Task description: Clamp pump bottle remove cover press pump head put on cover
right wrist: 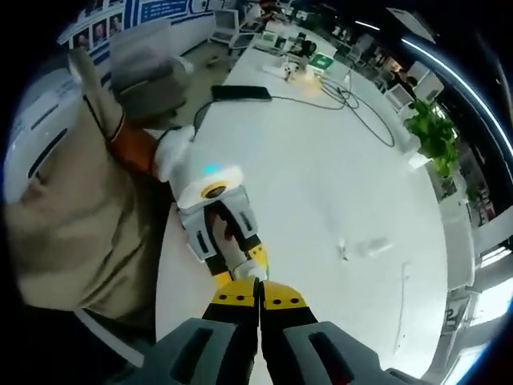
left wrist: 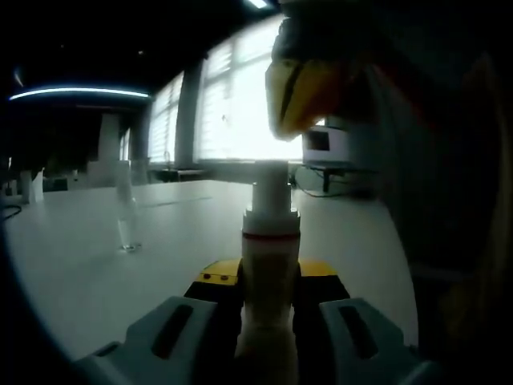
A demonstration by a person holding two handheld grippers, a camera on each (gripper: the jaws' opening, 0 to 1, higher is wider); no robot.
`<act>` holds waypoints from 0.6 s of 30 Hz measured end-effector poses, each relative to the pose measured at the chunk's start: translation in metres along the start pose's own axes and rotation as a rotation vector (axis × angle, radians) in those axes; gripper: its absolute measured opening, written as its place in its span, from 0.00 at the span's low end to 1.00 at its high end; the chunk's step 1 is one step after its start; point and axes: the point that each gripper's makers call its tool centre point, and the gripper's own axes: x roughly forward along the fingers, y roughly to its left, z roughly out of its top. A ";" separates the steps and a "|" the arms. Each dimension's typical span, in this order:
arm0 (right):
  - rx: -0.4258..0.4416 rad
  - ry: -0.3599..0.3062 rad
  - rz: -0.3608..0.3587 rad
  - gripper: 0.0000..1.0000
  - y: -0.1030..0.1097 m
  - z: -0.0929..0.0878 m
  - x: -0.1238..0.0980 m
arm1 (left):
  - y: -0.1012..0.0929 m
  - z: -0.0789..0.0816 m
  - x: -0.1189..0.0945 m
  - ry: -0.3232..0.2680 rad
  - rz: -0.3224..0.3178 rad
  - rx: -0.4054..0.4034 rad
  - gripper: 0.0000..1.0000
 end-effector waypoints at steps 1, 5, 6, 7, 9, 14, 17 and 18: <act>-0.004 0.007 0.003 0.00 0.000 -0.001 0.001 | 0.000 0.000 0.000 0.000 -0.001 0.000 0.14; -0.023 0.024 0.009 0.00 0.000 -0.001 0.005 | 0.000 -0.001 0.001 0.000 -0.002 0.001 0.14; -0.024 0.026 0.012 0.00 0.000 -0.001 0.006 | 0.000 -0.001 0.001 0.000 -0.002 0.000 0.14; -0.023 0.026 0.014 0.00 0.000 -0.001 0.007 | 0.000 -0.001 0.001 0.000 -0.003 0.000 0.14; -0.029 0.031 0.021 0.00 0.000 -0.002 0.008 | 0.000 -0.001 0.001 0.000 -0.002 0.001 0.14; -0.042 0.040 0.031 0.00 0.000 -0.003 0.008 | 0.002 -0.001 0.002 0.000 0.001 0.002 0.14; -0.062 0.046 0.039 0.00 0.001 -0.003 0.007 | 0.002 -0.001 0.002 0.000 0.003 0.003 0.14; -0.071 0.046 0.045 0.00 0.002 -0.003 0.007 | 0.002 -0.001 0.002 0.000 0.002 0.004 0.14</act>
